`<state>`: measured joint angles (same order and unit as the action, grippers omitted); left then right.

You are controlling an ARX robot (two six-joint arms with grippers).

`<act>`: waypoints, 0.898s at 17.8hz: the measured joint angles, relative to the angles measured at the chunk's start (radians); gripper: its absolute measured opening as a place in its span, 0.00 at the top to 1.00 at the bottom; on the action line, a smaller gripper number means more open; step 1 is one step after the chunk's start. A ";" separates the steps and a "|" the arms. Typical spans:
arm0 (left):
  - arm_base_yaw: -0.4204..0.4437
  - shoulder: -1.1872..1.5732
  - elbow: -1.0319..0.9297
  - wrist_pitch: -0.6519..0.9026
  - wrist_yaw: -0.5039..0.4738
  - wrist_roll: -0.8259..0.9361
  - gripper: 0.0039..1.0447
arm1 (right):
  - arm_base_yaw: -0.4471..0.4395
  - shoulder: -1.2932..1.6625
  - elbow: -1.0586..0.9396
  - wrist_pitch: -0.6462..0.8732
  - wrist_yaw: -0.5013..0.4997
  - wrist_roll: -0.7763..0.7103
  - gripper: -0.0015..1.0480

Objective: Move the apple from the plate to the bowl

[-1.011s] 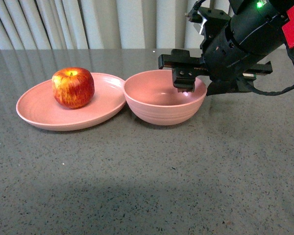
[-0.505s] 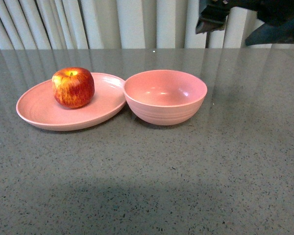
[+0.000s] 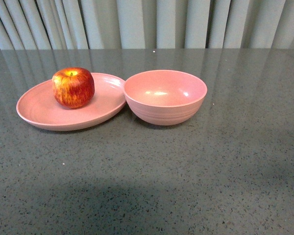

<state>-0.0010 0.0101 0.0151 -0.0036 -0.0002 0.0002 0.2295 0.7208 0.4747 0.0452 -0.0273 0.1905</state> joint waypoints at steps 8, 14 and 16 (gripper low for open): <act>0.000 0.000 0.000 0.000 0.000 0.000 0.06 | -0.194 -0.597 -0.306 -0.076 0.065 -0.136 0.38; 0.000 0.000 0.000 0.000 0.000 0.000 0.06 | -0.230 -0.660 -0.401 -0.053 0.027 -0.182 0.98; 0.000 0.000 0.000 0.000 0.000 0.000 0.06 | -0.230 -0.672 -0.422 -0.055 0.027 -0.183 0.98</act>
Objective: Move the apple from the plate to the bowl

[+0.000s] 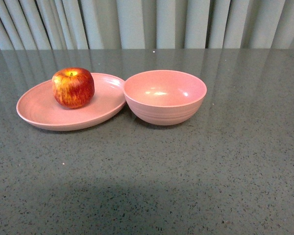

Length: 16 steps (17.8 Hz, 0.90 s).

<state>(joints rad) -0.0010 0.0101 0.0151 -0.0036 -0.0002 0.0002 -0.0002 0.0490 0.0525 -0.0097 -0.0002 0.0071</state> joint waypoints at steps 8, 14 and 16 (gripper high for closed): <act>0.000 0.000 0.000 0.000 0.000 0.000 0.06 | 0.000 -0.045 -0.039 0.005 0.000 -0.001 0.98; 0.000 0.000 0.000 0.000 0.000 0.000 0.06 | 0.000 -0.045 -0.039 0.005 0.000 -0.001 0.81; 0.000 0.000 0.000 0.000 0.000 0.000 0.06 | 0.000 -0.045 -0.039 0.005 0.000 -0.001 0.67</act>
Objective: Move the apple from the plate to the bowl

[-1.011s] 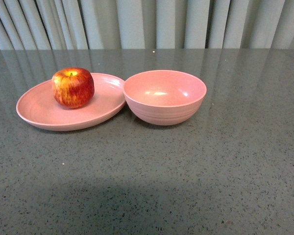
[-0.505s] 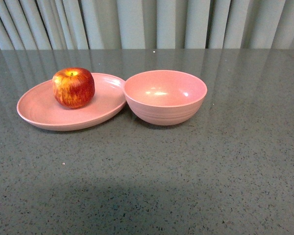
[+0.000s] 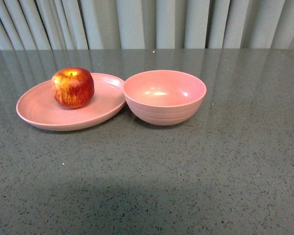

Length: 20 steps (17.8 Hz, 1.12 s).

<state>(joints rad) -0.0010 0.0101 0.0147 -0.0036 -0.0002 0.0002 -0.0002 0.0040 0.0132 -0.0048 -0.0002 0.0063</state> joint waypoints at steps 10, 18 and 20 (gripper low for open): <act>0.000 0.000 0.000 0.000 0.000 0.000 0.06 | 0.000 0.000 0.000 0.000 0.000 0.000 0.06; -0.101 0.169 0.113 -0.270 -0.211 -0.057 0.06 | 0.000 0.000 0.000 -0.001 0.000 -0.002 0.06; -0.122 0.210 0.132 -0.296 -0.256 -0.075 0.06 | 0.000 0.000 0.000 0.001 0.000 0.000 0.06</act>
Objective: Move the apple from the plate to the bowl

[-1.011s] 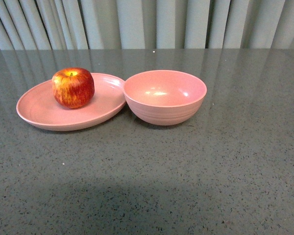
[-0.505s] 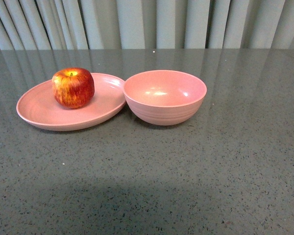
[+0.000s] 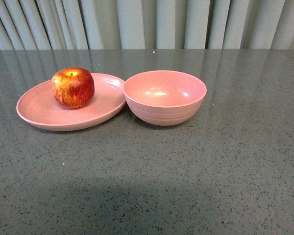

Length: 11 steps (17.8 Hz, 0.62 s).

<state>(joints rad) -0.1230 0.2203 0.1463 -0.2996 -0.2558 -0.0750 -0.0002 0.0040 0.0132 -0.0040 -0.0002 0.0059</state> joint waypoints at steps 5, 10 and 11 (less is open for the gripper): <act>-0.016 0.014 0.023 0.028 -0.026 -0.020 0.06 | 0.000 0.000 0.000 -0.001 0.000 0.000 0.06; 0.045 0.327 0.165 0.333 0.137 -0.016 0.06 | 0.000 0.000 0.000 -0.001 0.000 0.000 0.06; 0.042 0.434 0.224 0.421 0.145 0.007 0.06 | 0.000 0.000 0.000 -0.001 0.000 0.000 0.06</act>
<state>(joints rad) -0.0811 0.6540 0.3706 0.1215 -0.1112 -0.0677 -0.0002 0.0040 0.0132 -0.0048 -0.0006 0.0059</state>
